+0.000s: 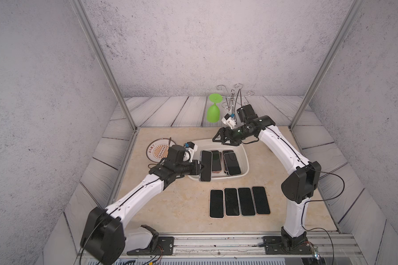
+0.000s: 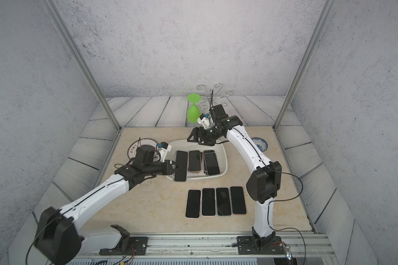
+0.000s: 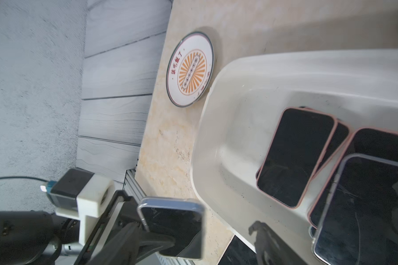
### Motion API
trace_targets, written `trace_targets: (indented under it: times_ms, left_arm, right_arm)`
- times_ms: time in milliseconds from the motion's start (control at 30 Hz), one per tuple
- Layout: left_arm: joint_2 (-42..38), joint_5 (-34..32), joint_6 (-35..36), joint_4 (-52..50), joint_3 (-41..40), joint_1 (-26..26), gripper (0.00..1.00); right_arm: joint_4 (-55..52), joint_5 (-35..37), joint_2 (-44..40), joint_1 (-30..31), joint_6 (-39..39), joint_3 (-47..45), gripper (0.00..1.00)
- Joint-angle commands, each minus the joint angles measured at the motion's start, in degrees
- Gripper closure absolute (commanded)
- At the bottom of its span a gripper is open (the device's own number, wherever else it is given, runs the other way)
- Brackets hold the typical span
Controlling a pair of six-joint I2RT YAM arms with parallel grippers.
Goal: Take the phone out of the storage box
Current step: Place the phone at the center of the board.
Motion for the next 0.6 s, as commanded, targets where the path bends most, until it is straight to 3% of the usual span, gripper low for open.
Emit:
trace_targets:
  times_ms: [0,100,200,367,567]
  left_arm:
    - [-10.4,-2.1,-2.7,-9.1,-6.0,-1.2,1.0]
    - [-19.1,-6.1,-8.2,-10.6,-12.4,-5.4,1.0]
    - [-22.4,-12.0,-11.0,-12.1,-16.7,-10.0,1.0]
    - [-20.5,-14.1,-13.2,-4.3,-23.4,-12.1,1.0]
    - [-12.1,-10.4,-12.5,9.0,-27.7,-12.2,1.0]
  right_arm:
    - [-3.0,-1.1,-4.1,-0.2,-3.3,-2.0,0.17]
    - [-1.2,-1.1,-6.8,-0.3,-3.7,-6.9,0.17]
    - [-1.4,-0.1,-7.8,-0.2,-4.4,-9.3,0.17]
    - [-2.5,0.1,-8.2,-0.3,-4.9,-9.5,0.17]
    - [-4.0,1.2,-8.9,-0.3,-6.1,-8.9,0.17]
